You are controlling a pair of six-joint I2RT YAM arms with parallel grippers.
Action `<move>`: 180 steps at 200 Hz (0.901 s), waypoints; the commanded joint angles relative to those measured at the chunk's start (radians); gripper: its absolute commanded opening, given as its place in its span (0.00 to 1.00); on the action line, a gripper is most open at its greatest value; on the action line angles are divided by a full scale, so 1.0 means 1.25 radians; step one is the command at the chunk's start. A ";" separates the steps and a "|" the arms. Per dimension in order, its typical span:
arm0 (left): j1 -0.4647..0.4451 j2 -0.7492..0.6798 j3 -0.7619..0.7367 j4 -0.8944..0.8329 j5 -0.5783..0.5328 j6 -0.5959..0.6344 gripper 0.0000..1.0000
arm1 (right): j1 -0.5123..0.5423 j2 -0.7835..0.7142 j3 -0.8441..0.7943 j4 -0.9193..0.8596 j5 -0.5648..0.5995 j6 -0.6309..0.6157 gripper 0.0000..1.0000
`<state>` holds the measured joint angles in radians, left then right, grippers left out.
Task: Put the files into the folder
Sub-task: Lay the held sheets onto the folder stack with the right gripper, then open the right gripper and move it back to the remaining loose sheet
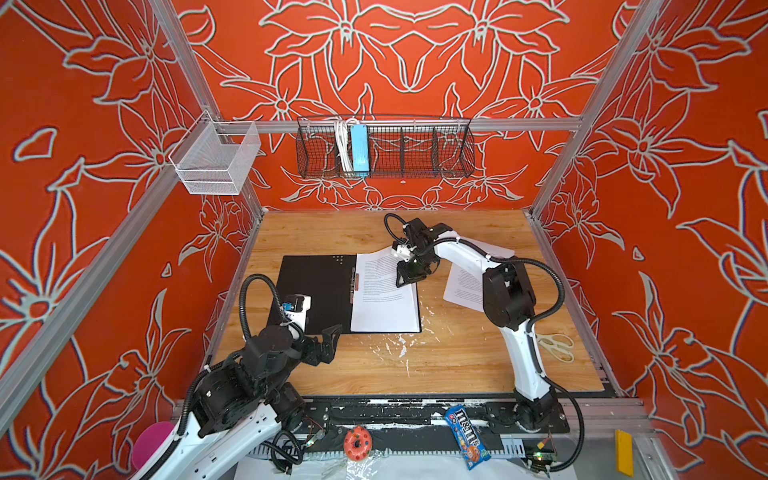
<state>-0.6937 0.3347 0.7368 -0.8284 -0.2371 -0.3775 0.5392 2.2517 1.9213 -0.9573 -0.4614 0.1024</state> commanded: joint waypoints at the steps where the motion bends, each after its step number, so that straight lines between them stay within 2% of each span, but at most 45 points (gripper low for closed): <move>1: 0.005 0.000 0.006 0.010 0.004 0.006 0.98 | 0.006 0.014 0.023 -0.016 0.020 -0.002 0.46; 35: 0.005 0.000 0.006 0.010 0.004 0.005 0.98 | 0.006 0.003 0.020 -0.015 0.085 0.013 0.62; 60: 0.005 -0.001 0.006 0.010 0.006 0.005 0.98 | -0.008 -0.057 -0.025 0.038 0.203 0.058 0.77; 90: 0.005 -0.003 0.005 0.011 0.009 0.005 0.98 | -0.074 -0.184 -0.163 0.156 0.289 0.142 0.90; 106: 0.005 -0.003 0.005 0.012 0.013 0.005 0.98 | -0.141 -0.277 -0.295 0.253 0.298 0.210 0.97; 145: 0.008 0.006 0.004 0.018 0.038 0.010 0.98 | -0.281 -0.416 -0.562 0.423 0.297 0.317 0.98; 180: 0.009 0.021 0.006 0.021 0.060 0.014 0.98 | -0.346 -0.432 -0.678 0.505 0.226 0.353 0.98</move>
<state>-0.6926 0.3447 0.7368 -0.8207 -0.1932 -0.3717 0.1211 1.7123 1.1442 -0.4381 -0.1246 0.4664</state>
